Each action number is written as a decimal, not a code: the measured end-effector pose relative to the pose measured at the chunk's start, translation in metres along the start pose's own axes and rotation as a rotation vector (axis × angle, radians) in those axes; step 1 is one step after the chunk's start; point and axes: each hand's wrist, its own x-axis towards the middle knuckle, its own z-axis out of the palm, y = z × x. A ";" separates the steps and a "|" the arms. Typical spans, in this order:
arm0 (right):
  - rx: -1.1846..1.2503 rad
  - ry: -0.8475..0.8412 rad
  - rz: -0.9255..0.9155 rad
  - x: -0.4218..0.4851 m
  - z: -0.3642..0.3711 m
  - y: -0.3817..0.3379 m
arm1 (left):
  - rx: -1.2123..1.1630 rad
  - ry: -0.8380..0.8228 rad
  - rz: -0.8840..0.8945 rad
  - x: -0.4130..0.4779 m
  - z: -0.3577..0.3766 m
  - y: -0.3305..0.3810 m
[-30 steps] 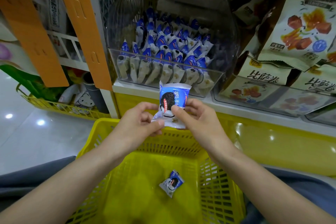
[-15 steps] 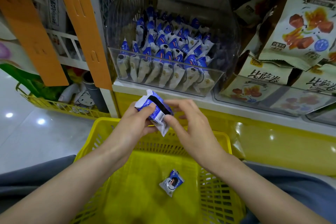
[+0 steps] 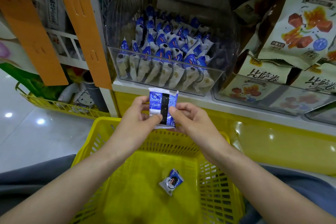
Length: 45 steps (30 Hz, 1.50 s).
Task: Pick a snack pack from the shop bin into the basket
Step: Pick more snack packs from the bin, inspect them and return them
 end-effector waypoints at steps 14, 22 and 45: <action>0.101 0.003 -0.008 -0.005 0.000 0.002 | 0.401 -0.215 0.238 -0.001 -0.009 -0.002; 0.014 -0.016 -0.061 -0.006 0.006 0.006 | 0.850 -0.049 0.413 -0.010 -0.010 -0.007; -0.241 -0.045 -0.201 0.000 0.008 0.025 | 0.863 -0.005 0.412 0.004 -0.015 -0.011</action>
